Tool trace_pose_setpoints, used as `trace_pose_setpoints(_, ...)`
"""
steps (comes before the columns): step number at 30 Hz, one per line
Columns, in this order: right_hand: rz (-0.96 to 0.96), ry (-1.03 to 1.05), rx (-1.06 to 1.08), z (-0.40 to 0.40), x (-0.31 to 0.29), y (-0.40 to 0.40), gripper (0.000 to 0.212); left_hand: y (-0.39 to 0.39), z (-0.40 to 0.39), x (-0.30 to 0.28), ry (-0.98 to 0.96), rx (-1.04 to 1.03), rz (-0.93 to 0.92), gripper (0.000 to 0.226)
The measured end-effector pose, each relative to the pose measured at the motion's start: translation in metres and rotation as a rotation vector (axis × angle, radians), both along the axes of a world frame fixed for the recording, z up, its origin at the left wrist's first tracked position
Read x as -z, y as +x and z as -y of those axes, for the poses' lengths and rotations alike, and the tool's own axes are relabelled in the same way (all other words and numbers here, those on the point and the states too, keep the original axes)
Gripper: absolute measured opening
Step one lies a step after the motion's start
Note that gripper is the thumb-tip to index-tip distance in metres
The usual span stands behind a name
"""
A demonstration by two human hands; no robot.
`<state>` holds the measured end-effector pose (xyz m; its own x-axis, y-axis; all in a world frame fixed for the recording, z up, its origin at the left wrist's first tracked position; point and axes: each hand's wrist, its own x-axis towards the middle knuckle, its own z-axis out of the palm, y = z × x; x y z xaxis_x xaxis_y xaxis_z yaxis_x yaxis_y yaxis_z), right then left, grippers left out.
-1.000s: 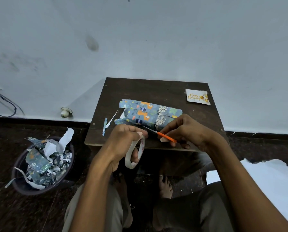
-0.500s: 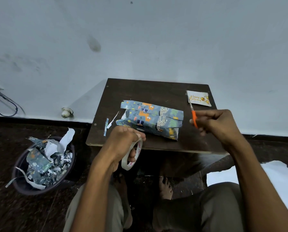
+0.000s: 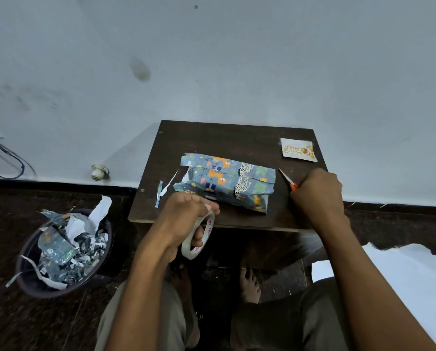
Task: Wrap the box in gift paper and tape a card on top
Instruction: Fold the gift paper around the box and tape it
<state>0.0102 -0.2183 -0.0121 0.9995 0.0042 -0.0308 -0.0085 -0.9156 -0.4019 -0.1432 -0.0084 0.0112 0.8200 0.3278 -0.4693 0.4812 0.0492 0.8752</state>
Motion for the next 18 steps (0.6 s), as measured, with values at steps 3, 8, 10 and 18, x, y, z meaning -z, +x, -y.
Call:
trace_pose_setpoints(3,0.007,-0.065,-0.011,-0.003,-0.005,-0.006,0.018,-0.001,-0.002,0.000,0.005,0.003,0.003,0.028)
trace_pose_setpoints(8,0.445,0.207,-0.184,-0.025,-0.017,-0.025,0.012,-0.001,-0.005,0.000,0.012,-0.006,0.006,0.028)
trace_pose_setpoints(10,0.499,0.349,-0.410,-0.042,-0.015,-0.033,0.015,-0.001,-0.005,0.001,0.000,-0.009,0.005,0.028)
trace_pose_setpoints(18,0.424,0.239,-0.648,-0.076,0.015,-0.032,0.028,-0.002,-0.008,0.004,-0.012,-0.036,-0.002,0.027)
